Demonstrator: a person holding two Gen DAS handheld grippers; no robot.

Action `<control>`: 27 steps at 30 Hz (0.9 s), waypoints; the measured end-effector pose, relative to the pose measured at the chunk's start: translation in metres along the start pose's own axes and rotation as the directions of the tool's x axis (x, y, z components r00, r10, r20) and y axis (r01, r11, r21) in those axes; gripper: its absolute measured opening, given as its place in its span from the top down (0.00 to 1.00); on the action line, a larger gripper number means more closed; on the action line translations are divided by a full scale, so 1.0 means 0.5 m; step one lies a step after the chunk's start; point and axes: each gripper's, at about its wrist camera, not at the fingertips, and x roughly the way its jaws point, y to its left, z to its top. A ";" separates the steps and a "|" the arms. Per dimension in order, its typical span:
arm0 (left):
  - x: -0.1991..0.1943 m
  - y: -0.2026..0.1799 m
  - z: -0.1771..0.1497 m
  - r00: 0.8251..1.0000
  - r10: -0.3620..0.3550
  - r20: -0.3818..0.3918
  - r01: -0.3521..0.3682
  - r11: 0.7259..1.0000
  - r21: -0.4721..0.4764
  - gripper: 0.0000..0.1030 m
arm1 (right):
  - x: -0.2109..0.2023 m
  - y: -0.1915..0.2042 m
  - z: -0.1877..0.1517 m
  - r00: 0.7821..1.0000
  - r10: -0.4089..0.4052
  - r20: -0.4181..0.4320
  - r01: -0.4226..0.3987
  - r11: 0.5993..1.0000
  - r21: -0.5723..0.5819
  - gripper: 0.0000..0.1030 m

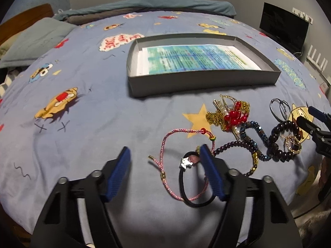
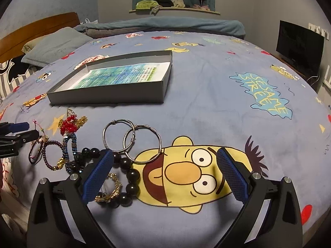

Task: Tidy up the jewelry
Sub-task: 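Close the left tool on the pink braided bracelet while the right tool grasps a silver hoop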

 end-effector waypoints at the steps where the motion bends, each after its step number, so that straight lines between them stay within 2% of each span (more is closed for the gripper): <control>1: 0.002 0.000 0.001 1.000 -0.006 0.002 0.006 1.000 0.000 0.42 | 0.003 -0.001 0.000 1.000 0.000 0.000 0.000 1.000 0.001 0.10; 2: 0.001 0.000 0.003 1.000 -0.014 0.007 0.014 1.000 0.001 0.44 | 0.008 -0.002 0.000 1.000 0.000 -0.002 0.000 1.000 0.004 0.18; 6: 0.006 -0.001 0.005 1.000 -0.008 0.015 0.008 1.000 0.011 0.53 | 0.029 -0.018 0.002 1.000 -0.012 -0.027 0.013 0.999 0.034 0.41; 7: 0.012 0.001 0.005 1.000 -0.010 0.007 0.010 1.000 0.010 0.60 | 0.034 -0.019 0.003 0.999 -0.011 -0.032 0.012 0.999 0.039 0.42; 11: 0.021 0.007 0.008 1.000 -0.012 -0.003 0.012 1.000 0.010 0.68 | 0.045 -0.012 0.007 1.000 -0.001 -0.030 0.002 1.000 0.027 0.55; 16: 0.025 0.013 0.012 1.000 -0.014 -0.001 0.014 1.000 0.014 0.84 | 0.062 -0.006 0.016 0.999 0.006 -0.038 -0.005 1.000 0.013 0.68; 18: 0.024 0.018 0.013 1.000 -0.020 0.004 0.020 1.000 0.013 0.87 | 0.065 -0.006 0.020 0.999 0.014 -0.036 -0.014 1.000 0.006 0.85; 20: 0.022 0.022 0.014 1.000 -0.023 0.011 0.023 1.000 0.011 0.92 | 0.066 -0.005 0.020 0.999 0.012 -0.037 -0.012 1.000 0.003 0.96; 21: 0.019 0.025 0.015 0.999 -0.026 0.018 0.026 1.000 0.007 0.94 | 0.065 -0.006 0.021 0.999 0.013 -0.034 -0.013 1.000 0.007 0.96; 27: -0.017 0.027 0.020 0.995 -0.044 0.089 0.045 0.999 -0.001 0.95 | 0.033 -0.014 0.029 1.000 -0.014 0.026 0.013 0.999 0.029 0.96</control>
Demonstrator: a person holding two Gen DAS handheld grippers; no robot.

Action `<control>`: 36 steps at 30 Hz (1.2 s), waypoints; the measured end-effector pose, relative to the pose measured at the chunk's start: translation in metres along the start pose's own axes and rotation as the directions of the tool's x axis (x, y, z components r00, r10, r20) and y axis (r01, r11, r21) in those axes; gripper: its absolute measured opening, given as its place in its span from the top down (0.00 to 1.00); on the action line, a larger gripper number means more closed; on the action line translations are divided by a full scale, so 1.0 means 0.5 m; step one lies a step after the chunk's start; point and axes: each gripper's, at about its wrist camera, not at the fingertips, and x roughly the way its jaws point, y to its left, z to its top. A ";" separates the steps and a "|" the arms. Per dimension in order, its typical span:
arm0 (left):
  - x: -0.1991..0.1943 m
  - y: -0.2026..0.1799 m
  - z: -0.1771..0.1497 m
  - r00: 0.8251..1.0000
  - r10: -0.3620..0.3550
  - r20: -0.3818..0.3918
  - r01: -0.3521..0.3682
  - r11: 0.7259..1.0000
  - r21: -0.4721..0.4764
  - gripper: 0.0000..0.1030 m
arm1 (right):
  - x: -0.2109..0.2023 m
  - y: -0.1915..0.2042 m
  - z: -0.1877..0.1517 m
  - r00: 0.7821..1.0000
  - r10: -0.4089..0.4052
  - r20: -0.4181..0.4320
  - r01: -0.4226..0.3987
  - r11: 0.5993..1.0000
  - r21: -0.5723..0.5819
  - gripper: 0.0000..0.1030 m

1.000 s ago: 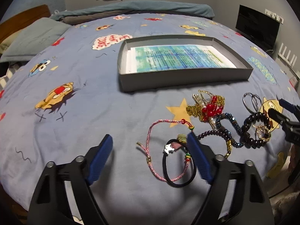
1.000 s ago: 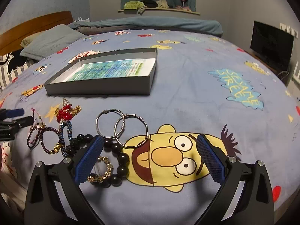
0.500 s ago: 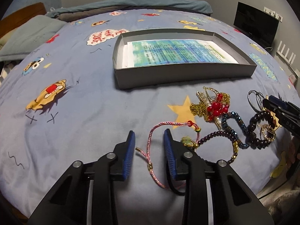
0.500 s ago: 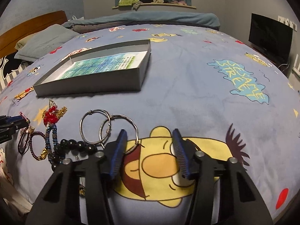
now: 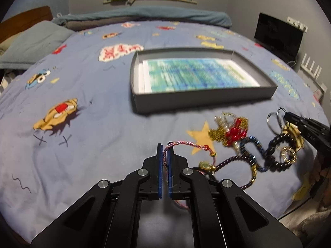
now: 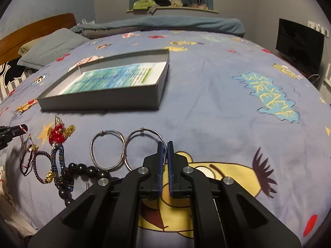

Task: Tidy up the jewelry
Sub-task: 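Close the left tool on the pink braided bracelet while the right tool grasps a silver hoop, then carry the pink bracelet and silver hoop over the gray tray with both tools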

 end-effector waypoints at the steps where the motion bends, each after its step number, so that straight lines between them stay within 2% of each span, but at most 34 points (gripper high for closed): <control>1: -0.007 -0.001 0.003 1.000 0.000 0.014 0.000 1.000 0.002 0.96 | -0.007 0.000 0.003 1.000 -0.010 0.016 0.010 1.000 0.001 0.96; 12: -0.071 -0.015 0.054 0.993 -0.019 0.113 0.019 1.000 0.004 0.96 | -0.077 0.016 0.052 0.983 -0.087 0.164 0.090 0.996 -0.013 0.96; 21: -0.127 -0.021 0.072 0.986 -0.071 0.152 0.071 0.997 0.004 0.96 | -0.108 0.023 0.070 0.976 -0.093 0.199 0.097 0.995 -0.009 0.96; 27: -0.159 -0.029 0.088 0.980 -0.063 0.189 0.060 0.998 0.023 0.96 | -0.125 0.031 0.079 0.971 -0.091 0.223 0.098 0.995 -0.018 0.96; 33: -0.112 -0.017 0.057 0.995 -0.064 0.081 0.064 0.998 0.003 0.95 | -0.123 0.037 0.073 0.974 -0.075 0.213 0.082 0.996 -0.025 0.96; 35: -0.076 -0.006 0.038 0.999 -0.052 0.005 0.052 0.999 -0.007 0.84 | -0.123 0.039 0.069 0.975 -0.069 0.210 0.076 0.997 -0.028 0.96; 36: -0.064 -0.001 0.029 0.999 -0.048 -0.020 0.048 0.999 -0.012 0.75 | -0.123 0.039 0.069 0.976 -0.067 0.209 0.075 0.997 -0.029 0.96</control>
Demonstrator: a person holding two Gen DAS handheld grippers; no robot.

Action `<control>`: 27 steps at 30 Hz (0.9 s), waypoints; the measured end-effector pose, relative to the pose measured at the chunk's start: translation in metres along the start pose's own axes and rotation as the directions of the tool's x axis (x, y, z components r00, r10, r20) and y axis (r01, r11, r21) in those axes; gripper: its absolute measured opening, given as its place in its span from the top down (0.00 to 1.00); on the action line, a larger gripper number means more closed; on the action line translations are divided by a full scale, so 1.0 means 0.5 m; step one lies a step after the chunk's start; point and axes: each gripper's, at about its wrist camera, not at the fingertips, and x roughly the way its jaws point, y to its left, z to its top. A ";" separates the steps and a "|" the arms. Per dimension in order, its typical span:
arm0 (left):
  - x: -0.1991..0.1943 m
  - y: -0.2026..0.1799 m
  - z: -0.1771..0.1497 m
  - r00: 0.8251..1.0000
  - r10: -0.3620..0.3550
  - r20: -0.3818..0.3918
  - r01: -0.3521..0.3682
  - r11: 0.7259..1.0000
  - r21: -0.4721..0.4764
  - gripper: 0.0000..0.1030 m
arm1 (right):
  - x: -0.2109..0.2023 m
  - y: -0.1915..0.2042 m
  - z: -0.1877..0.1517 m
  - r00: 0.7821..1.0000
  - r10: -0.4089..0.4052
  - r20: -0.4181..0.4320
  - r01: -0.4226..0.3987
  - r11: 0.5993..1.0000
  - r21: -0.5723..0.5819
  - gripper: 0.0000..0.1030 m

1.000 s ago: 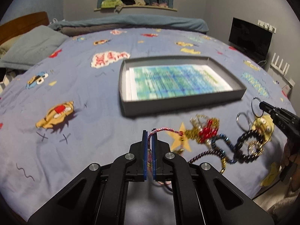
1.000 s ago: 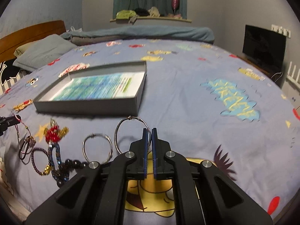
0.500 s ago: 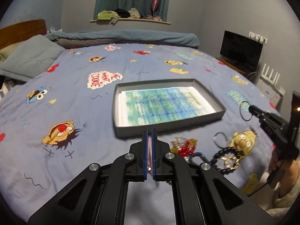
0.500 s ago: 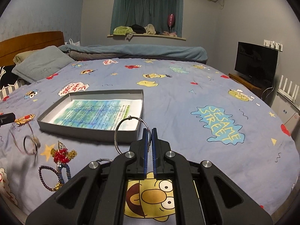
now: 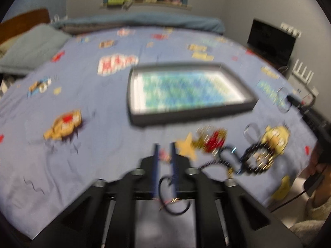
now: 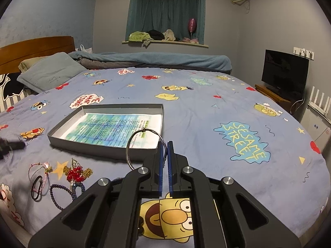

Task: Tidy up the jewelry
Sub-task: 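Carry the pink bracelet and silver hoop over the gray tray with both tools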

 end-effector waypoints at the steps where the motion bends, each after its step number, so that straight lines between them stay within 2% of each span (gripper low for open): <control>1: 0.011 0.006 -0.010 1.000 0.007 -0.019 -0.007 1.000 -0.003 0.71 | -0.001 0.000 -0.001 1.000 0.001 0.000 -0.001 1.000 0.000 0.96; 6: 0.032 0.034 -0.029 0.998 0.012 -0.060 -0.013 0.999 -0.031 0.71 | 0.004 -0.003 -0.003 1.000 0.011 -0.010 -0.011 1.000 0.011 0.96; 9: 0.039 0.032 -0.037 0.997 0.025 -0.076 -0.025 1.000 -0.007 0.71 | 0.004 -0.001 -0.003 1.000 0.011 -0.010 -0.011 1.000 0.010 0.96; 11: 0.048 0.030 -0.041 0.995 0.023 -0.093 -0.023 1.000 0.001 0.77 | 0.003 -0.001 -0.003 1.000 0.012 -0.009 -0.012 1.000 0.011 0.96; 12: 0.054 0.030 -0.044 0.994 0.019 -0.111 -0.018 1.000 0.008 0.89 | 0.001 -0.001 -0.003 1.000 0.010 -0.007 -0.010 1.000 0.010 0.96; 13: 0.057 0.030 -0.046 0.993 0.016 -0.118 -0.014 1.000 0.012 0.95 | 0.001 -0.001 -0.003 1.000 0.011 -0.007 -0.011 1.000 0.009 0.96; 14: 0.056 0.030 -0.047 0.993 0.011 -0.118 -0.010 1.000 0.014 0.95 | 0.000 0.000 -0.003 1.000 0.012 -0.009 -0.012 1.000 0.010 0.96; 20: -0.012 0.011 -0.008 0.999 -0.032 -0.007 0.033 0.999 0.037 0.95 | -0.012 0.000 0.010 1.000 0.011 0.005 -0.011 1.000 0.004 0.96; 27: -0.097 -0.019 0.058 0.990 -0.081 0.112 0.072 0.994 0.078 0.95 | -0.034 0.002 0.047 0.999 0.011 0.043 -0.011 1.000 -0.004 0.96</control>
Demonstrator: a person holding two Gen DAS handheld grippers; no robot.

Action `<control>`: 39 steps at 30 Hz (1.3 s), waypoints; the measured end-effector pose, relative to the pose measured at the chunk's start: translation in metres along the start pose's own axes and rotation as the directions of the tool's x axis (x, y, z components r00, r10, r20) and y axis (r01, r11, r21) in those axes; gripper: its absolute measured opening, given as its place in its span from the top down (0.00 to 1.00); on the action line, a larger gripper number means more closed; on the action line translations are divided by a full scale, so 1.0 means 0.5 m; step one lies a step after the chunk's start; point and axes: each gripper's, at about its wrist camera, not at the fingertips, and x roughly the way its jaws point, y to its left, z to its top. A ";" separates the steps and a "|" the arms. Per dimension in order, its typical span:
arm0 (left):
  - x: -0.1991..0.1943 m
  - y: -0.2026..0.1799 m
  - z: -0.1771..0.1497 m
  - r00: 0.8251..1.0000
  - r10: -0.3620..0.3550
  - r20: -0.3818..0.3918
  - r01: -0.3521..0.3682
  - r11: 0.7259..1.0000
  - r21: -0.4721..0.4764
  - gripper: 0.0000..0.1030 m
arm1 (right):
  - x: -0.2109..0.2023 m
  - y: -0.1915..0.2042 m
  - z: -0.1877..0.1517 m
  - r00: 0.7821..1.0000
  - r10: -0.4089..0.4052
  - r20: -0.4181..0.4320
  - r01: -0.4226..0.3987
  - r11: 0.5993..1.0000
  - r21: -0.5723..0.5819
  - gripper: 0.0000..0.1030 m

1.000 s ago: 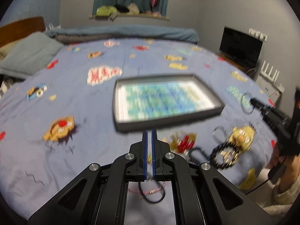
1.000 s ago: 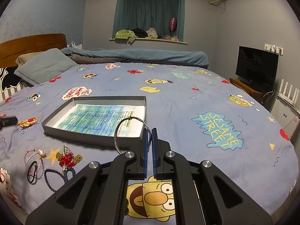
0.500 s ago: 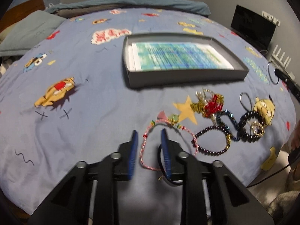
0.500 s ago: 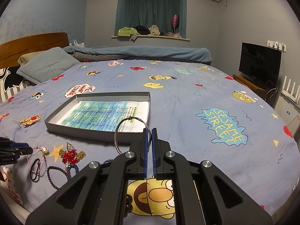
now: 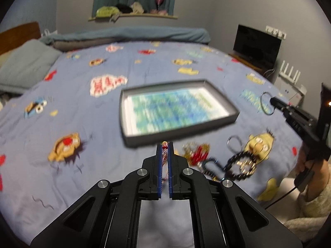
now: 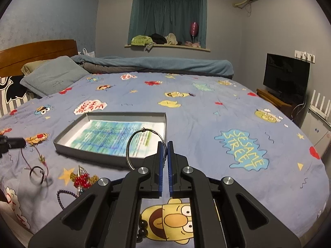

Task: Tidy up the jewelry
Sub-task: 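Carry the pink bracelet and silver hoop over the gray tray with both tools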

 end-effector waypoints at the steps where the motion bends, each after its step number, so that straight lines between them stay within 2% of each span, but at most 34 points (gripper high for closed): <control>1: -0.007 -0.001 0.011 1.000 -0.008 0.012 0.008 1.000 0.001 0.95 | -0.002 0.000 0.006 1.000 0.000 0.005 0.000 1.000 0.000 0.96; 10: -0.023 -0.005 0.078 0.998 -0.011 0.065 0.010 1.000 0.021 0.95 | 0.003 0.011 0.068 0.999 0.018 0.044 -0.018 1.000 -0.007 0.96; 15: 0.014 0.011 0.126 0.997 -0.007 0.071 0.007 1.000 -0.002 0.95 | 0.071 0.018 0.107 0.998 0.056 0.004 -0.056 0.998 0.009 0.96; 21: 0.104 0.053 0.201 0.996 0.012 0.090 -0.007 0.999 -0.053 0.95 | 0.204 0.031 0.146 0.997 0.046 -0.054 -0.045 0.999 0.011 0.96; 26: 0.216 0.088 0.238 0.997 0.025 0.075 -0.018 0.994 -0.104 0.95 | 0.325 0.022 0.152 0.993 0.036 -0.110 -0.031 0.998 0.046 0.96; 33: 0.360 0.119 0.225 0.999 0.048 -0.011 -0.049 0.991 -0.122 0.95 | 0.437 0.047 0.123 0.975 0.025 -0.220 -0.032 0.999 -0.025 0.96; 39: 0.412 0.144 0.208 0.994 0.090 -0.065 -0.097 0.988 -0.121 0.95 | 0.481 0.063 0.103 0.960 -0.001 -0.279 -0.021 0.997 -0.074 0.96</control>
